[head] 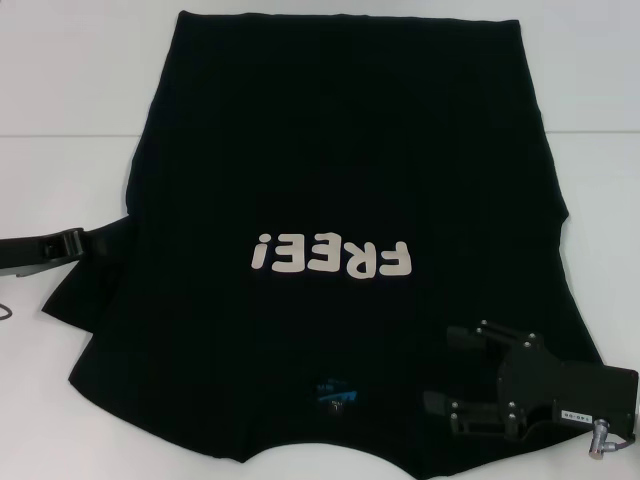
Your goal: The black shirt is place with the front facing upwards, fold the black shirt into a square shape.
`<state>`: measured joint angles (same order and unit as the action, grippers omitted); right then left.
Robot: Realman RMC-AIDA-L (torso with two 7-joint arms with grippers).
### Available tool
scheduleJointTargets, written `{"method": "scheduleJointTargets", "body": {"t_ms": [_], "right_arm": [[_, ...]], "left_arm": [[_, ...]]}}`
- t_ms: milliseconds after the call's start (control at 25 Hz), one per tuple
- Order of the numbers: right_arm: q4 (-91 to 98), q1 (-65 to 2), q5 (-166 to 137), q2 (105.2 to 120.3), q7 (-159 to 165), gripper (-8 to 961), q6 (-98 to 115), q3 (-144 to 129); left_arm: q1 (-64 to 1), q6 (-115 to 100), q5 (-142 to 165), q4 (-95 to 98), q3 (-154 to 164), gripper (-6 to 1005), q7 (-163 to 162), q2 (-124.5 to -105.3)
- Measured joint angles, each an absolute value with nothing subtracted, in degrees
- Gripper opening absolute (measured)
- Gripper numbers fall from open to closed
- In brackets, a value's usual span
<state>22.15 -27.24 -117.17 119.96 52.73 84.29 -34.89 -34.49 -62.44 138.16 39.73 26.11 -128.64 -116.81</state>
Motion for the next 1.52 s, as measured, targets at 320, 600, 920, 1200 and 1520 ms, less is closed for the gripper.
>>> {"method": "scheduleJointTargets", "body": {"t_ms": [320,600,920,1200,1520], "right_arm": [[22.1,-27.2,-117.2,119.97,52.7,926,84.9,-34.9],[22.1,-27.0,-117.1,119.96,52.7,926,85.2,-34.9],[21.8,-26.6,-117.1,119.96,52.7,926,85.4,-34.9],[21.5,-26.5,-117.3,119.97,52.7,926,85.9,-34.9],[21.3,-26.2,-117.3,119.97,52.7,926,86.6,-34.9]], "left_arm": [[-34.5,-62.8,138.2,39.7,26.2,3,-128.2,-116.74],[-34.3,-63.0,139.3,41.5,25.8,3,-128.8,-116.04],[-35.1,-65.9,141.7,46.7,25.7,3,-131.2,-114.64],[-38.0,-67.4,143.9,47.1,26.2,3,-131.8,-113.40],[-40.8,-68.2,146.6,47.0,28.7,4,-134.7,-112.52]]}}
